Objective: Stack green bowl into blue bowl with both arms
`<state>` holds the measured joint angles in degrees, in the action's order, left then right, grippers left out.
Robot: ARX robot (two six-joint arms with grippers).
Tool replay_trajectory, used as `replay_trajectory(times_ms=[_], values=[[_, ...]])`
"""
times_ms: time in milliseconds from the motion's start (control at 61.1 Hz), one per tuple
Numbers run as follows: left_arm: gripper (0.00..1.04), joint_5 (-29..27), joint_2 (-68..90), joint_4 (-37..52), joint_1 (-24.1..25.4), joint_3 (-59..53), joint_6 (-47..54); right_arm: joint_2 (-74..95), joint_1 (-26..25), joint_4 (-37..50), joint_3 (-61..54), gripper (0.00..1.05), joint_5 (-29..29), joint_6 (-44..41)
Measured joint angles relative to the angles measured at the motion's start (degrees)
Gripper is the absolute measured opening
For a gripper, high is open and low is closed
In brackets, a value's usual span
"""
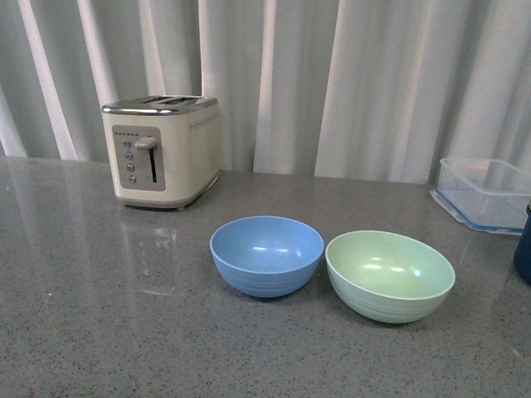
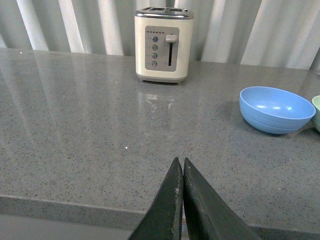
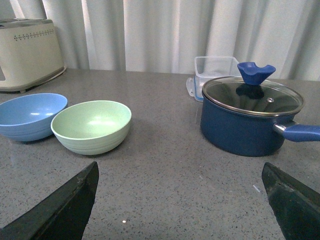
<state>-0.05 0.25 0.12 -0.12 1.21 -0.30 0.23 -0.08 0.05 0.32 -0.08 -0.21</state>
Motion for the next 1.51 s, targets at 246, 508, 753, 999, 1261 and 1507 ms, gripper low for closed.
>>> replay_trajectory(times_ms=[246,508,753,999,1261,1507], values=[[0.12,-0.02,-0.02,-0.07,0.0,0.0,0.0,0.0,0.0,0.0,0.0,0.95,0.0,0.0],[0.73,0.04,-0.07,-0.09,0.0,0.0,0.0,30.67,4.76,-25.66,18.88,0.95,-4.13,6.1],[0.98,0.04,-0.07,-0.09,0.0,0.0,0.04,59.36,10.6,-19.5,38.88,0.95,-3.76,10.49],[0.98,0.02,-0.07,-0.09,0.0,0.0,0.04,78.01,10.49,-18.84,51.47,0.95,-4.98,16.0],[0.98,0.02,-0.07,-0.09,0.0,0.0,0.04,90.42,10.75,-17.79,60.48,0.95,-4.5,18.16],[0.98,0.02,-0.07,-0.09,0.0,0.0,0.04,96.24,10.88,-16.87,63.87,0.95,-4.35,18.18]])
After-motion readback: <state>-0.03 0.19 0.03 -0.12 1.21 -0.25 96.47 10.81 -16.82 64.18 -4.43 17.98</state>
